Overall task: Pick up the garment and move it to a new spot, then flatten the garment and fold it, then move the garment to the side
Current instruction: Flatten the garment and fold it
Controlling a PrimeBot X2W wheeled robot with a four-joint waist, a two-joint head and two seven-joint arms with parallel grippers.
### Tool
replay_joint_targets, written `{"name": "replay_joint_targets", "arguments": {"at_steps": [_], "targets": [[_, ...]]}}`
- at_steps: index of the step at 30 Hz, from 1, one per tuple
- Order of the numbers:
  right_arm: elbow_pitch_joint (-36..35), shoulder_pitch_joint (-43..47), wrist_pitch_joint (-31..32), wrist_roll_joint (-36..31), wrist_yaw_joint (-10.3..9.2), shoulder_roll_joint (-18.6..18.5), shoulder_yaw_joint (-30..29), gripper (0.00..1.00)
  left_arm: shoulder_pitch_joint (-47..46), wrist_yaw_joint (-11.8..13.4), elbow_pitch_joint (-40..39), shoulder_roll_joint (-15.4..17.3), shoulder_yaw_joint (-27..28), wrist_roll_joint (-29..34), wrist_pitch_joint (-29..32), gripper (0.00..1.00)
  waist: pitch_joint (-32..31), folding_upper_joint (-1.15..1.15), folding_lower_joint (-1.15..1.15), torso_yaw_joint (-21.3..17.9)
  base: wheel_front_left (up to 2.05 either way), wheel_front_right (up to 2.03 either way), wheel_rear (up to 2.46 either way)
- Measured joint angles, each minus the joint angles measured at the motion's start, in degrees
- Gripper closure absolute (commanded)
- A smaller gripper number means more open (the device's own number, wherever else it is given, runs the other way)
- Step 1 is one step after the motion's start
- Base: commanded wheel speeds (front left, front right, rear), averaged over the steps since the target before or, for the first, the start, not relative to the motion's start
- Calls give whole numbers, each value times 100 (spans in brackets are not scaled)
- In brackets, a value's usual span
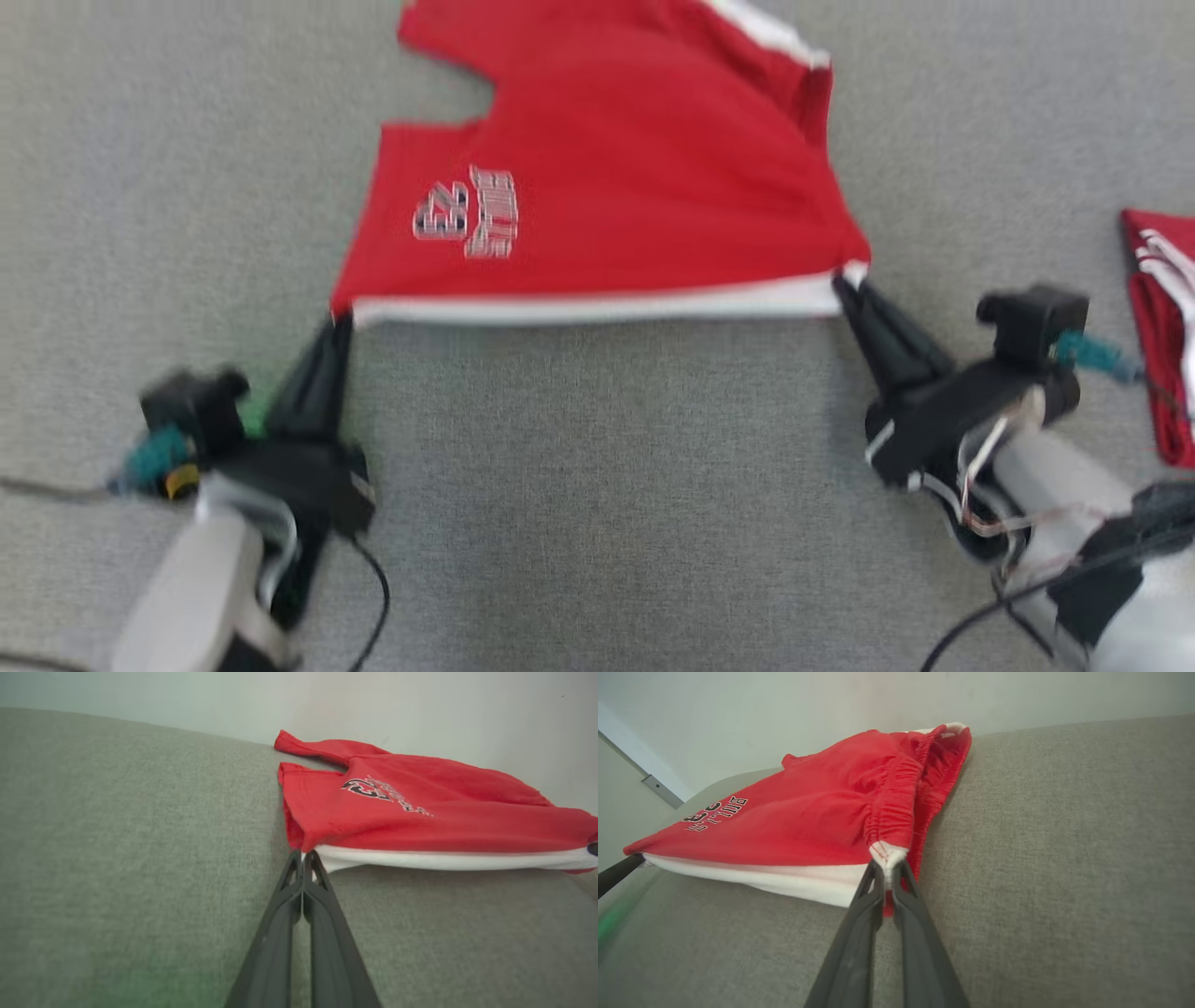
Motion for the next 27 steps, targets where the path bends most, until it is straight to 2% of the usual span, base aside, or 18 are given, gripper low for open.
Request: {"name": "replay_joint_targets", "arguments": {"at_steps": [12, 18, 27], "targets": [[-192, 1663, 0, 87, 1, -1, 200, 100, 2037, -5, 113, -330, 447, -178, 0, 100, -1175, -1, -1, 1, 0, 0, 0], [-359, 2299, 0, 138, 1, -145, 754, 100, 2805, -4, 169, -394, 542, -137, 0, 100, -1739, -1, -2, 0, 0, 0, 0], [-834, 2617, -1, 381, 1, -456, 1711, 100, 3490, -1, 172, -413, 724, -11, 0, 100, -2219, -1, 0, 0, 0, 0, 0]]}}
